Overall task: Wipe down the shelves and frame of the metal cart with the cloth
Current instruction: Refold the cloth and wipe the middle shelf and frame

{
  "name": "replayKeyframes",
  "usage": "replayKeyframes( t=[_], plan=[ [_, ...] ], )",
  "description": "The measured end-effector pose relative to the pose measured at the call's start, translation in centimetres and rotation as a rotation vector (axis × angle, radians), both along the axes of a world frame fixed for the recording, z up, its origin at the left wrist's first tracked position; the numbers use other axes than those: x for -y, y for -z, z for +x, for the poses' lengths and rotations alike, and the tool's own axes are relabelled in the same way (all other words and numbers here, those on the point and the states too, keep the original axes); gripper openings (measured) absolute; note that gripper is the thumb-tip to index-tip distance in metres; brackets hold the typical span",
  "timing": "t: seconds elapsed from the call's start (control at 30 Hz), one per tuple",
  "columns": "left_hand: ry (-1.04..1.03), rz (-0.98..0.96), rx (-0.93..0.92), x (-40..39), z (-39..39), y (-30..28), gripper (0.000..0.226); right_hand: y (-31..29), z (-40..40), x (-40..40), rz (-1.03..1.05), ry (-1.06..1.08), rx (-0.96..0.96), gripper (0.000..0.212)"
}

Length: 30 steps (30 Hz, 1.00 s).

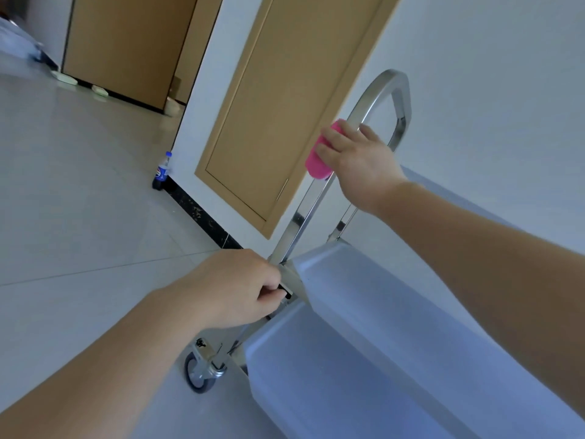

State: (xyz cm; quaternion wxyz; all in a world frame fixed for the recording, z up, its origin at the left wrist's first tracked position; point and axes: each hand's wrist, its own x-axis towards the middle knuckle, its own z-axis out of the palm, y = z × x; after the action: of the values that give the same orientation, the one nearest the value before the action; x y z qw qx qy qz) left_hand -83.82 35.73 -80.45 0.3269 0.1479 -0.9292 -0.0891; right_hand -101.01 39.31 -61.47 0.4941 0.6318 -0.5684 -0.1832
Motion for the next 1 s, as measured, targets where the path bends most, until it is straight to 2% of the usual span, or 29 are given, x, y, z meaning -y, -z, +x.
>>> replayKeyframes(
  t=[0.1,0.27,0.4,0.47,0.57,0.63,0.7,0.77,0.83,0.93,1.0],
  plan=[
    [-0.007,-0.008,0.006,0.4,0.3,0.7,0.041,2.3,-1.9,1.1,0.035,0.133,-0.02,0.059],
    [-0.011,0.039,0.037,0.7,0.5,1.7,0.04,7.2,-2.8,1.5,0.073,0.045,0.095,0.057],
    [-0.007,0.049,0.052,0.8,0.7,2.1,0.04,14.8,-2.1,0.9,0.392,0.106,0.055,0.062],
    [-0.003,0.048,0.04,0.9,0.9,2.1,0.039,17.3,-2.0,0.5,0.48,0.127,0.093,0.062],
    [-0.017,0.042,0.023,1.1,1.2,2.2,0.038,17.9,-2.3,0.5,0.494,0.13,0.162,0.06],
    [-0.024,0.04,0.025,1.2,1.3,2.3,0.038,17.0,-2.2,-0.2,0.478,0.048,0.239,0.057],
    [-0.052,0.025,0.017,1.3,1.1,2.3,0.038,15.9,-1.9,-1.6,0.379,-0.141,0.32,0.054],
    [-0.087,0.004,-0.013,1.3,0.7,2.2,0.039,14.4,-2.1,-3.0,0.172,-0.276,0.518,0.062],
    [-0.118,-0.015,-0.043,1.1,0.2,1.9,0.039,13.1,-2.5,-3.9,-0.072,-0.284,0.807,0.073],
    [-0.13,-0.01,-0.052,0.5,-0.5,1.5,0.039,11.4,-2.9,-3.7,-0.396,-0.283,1.069,0.063],
    [-0.111,0.002,-0.047,0.1,-0.8,1.5,0.039,10.1,-2.6,-3.0,-0.5,-0.283,1.213,0.058]
  ],
)
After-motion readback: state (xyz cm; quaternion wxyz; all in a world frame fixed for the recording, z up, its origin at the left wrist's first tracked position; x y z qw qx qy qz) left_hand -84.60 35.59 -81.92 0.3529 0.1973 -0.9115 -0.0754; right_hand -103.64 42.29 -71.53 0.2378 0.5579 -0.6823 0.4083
